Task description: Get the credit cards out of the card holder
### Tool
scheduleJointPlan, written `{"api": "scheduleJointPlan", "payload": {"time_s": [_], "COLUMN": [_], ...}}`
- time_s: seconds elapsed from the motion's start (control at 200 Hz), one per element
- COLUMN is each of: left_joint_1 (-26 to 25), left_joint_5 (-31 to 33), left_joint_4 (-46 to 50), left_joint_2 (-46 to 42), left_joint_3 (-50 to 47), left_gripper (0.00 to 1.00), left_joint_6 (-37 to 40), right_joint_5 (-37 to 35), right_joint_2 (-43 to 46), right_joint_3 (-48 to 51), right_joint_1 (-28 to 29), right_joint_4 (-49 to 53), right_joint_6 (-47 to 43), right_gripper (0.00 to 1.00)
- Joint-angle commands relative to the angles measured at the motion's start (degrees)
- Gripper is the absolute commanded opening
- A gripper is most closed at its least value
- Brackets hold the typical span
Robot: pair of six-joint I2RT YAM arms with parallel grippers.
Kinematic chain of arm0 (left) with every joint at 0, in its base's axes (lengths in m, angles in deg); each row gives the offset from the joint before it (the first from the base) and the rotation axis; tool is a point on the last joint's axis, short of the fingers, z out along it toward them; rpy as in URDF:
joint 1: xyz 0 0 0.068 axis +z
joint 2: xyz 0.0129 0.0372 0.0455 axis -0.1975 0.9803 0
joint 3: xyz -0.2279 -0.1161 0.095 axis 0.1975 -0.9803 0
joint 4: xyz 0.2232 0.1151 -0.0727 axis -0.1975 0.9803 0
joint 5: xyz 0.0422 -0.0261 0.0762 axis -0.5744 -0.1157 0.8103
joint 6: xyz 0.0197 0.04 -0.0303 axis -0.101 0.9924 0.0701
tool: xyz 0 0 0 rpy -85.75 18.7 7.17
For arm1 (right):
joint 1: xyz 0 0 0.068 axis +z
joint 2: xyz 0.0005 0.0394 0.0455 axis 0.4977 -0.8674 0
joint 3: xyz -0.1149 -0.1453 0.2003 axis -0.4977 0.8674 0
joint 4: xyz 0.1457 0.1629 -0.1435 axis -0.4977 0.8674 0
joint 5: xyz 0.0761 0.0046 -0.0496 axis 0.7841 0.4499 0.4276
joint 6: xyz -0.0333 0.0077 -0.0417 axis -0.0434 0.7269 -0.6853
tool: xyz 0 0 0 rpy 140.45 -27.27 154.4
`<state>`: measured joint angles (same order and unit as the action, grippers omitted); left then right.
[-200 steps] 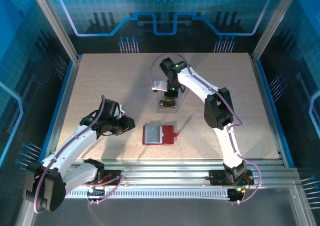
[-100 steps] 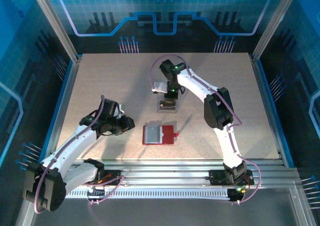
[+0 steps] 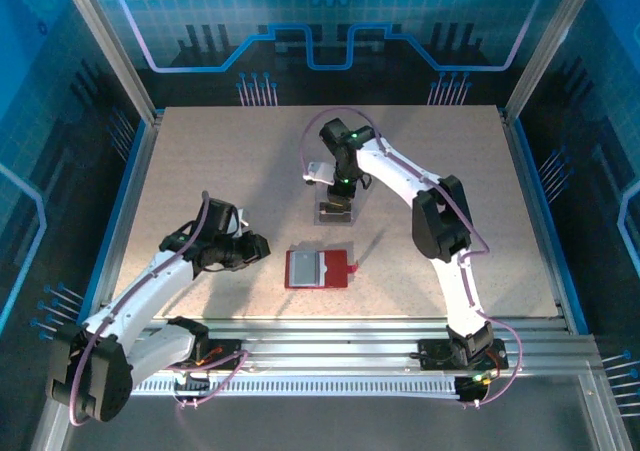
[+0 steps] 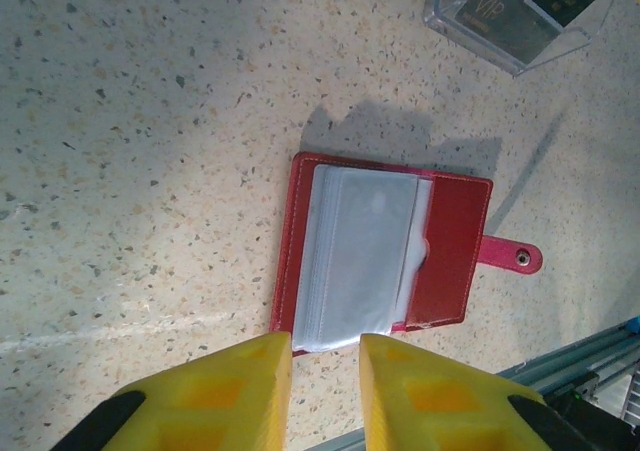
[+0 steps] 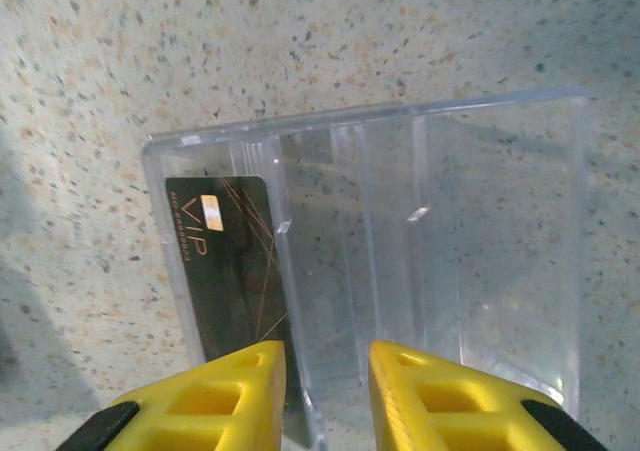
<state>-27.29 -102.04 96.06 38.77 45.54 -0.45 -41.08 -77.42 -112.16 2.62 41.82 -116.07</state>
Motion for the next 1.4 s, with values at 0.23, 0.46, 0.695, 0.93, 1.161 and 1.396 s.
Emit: {"api": "scheduleJointPlan", "payload": {"time_s": [0.23, 0.46, 0.695, 0.93, 1.161, 1.396], "left_joint_1": [0.52, 0.44, -0.77, -2.85, -4.57, -4.75], "left_joint_5": [-7.82, -10.52, -12.48, -12.92, -11.34, -10.59], "left_joint_4": [-7.32, -9.75, -13.19, -14.51, -13.68, -13.46], "left_joint_2": [7.48, 11.56, 16.86, 21.08, 23.21, 24.52], "left_joint_3": [-1.51, -1.56, -2.63, -2.46, -1.92, -2.02], "left_gripper": [0.22, 0.15, 0.08, 0.05, 0.02, 0.00], "left_joint_6": [-0.48, -0.48, -1.51, -1.52, -1.58, -1.52], "right_joint_5": [3.32, 5.87, 9.89, 14.94, 21.70, 24.14], "right_joint_2": [14.70, 23.52, 30.57, 32.74, 31.01, 27.69], "right_joint_3": [15.09, 29.10, 40.76, 47.49, 52.78, 53.63], "right_joint_1": [5.36, 9.27, 10.95, 11.04, 12.66, 13.66], "right_joint_4": [-9.39, -20.85, -31.57, -36.88, -46.11, -48.90], "right_joint_6": [24.41, 45.27, 66.27, 83.68, 91.14, 93.20], "right_gripper": [0.31, 0.31, 0.25, 0.19, 0.17, 0.18]}}
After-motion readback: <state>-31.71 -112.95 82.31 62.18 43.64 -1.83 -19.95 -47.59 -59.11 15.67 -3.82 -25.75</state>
